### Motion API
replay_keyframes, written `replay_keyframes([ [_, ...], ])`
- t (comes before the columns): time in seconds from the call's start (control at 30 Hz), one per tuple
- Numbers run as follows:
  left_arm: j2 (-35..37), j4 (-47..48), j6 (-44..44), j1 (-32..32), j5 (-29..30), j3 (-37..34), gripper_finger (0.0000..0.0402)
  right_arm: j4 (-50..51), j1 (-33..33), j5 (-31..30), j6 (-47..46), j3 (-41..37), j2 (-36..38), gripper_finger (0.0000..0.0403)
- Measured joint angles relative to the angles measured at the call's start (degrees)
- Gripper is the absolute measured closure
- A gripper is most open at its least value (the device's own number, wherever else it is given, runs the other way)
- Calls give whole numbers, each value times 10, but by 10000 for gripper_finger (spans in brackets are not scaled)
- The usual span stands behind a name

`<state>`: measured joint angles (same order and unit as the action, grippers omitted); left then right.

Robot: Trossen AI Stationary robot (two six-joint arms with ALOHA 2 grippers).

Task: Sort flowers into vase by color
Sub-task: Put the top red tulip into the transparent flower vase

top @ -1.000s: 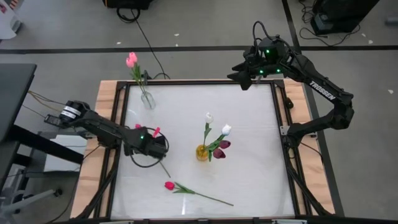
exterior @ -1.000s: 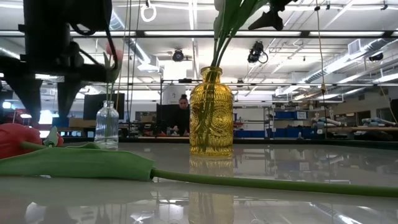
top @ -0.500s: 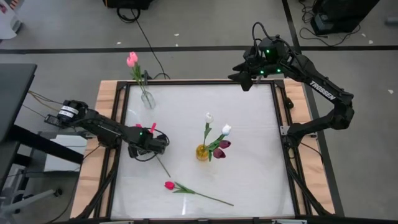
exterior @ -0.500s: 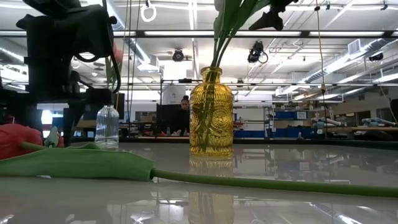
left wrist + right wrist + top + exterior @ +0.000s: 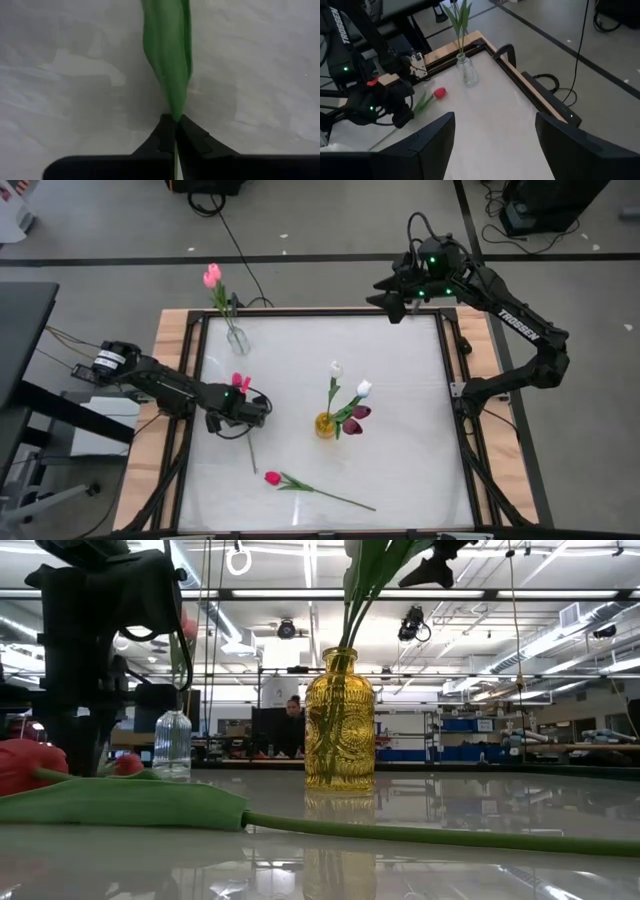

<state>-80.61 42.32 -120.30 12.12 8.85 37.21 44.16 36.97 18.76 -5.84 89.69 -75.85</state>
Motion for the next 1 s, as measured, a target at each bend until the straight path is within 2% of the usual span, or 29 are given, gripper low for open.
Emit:
replay_keyframes([
  [0.1, 16, -10, 2, 0, 21, 16, 393, -9, 0, 0, 0, 0, 0, 119],
  [0.3, 79, 7, 31, 3, 126, 62, 394, -9, 0, -1, 0, 0, 0, 119],
  [0.4, 114, 19, 80, 1, 183, 80, 394, -8, 0, -1, -1, 0, 0, 119],
  [0.5, 145, 24, 183, -2, 242, 103, 394, -8, 0, -1, -13, 0, 0, 119],
  [0.7, 196, 24, 476, -39, 348, 160, 395, -11, -2, -2, -41, 0, 0, 119],
  [0.9, 235, 8, 674, -122, 506, 199, 395, -41, -13, 4, -65, 0, 0, 132],
  [1.0, 259, -10, 761, -180, 530, 194, 395, -56, -27, 3, -84, 0, 0, 147],
])
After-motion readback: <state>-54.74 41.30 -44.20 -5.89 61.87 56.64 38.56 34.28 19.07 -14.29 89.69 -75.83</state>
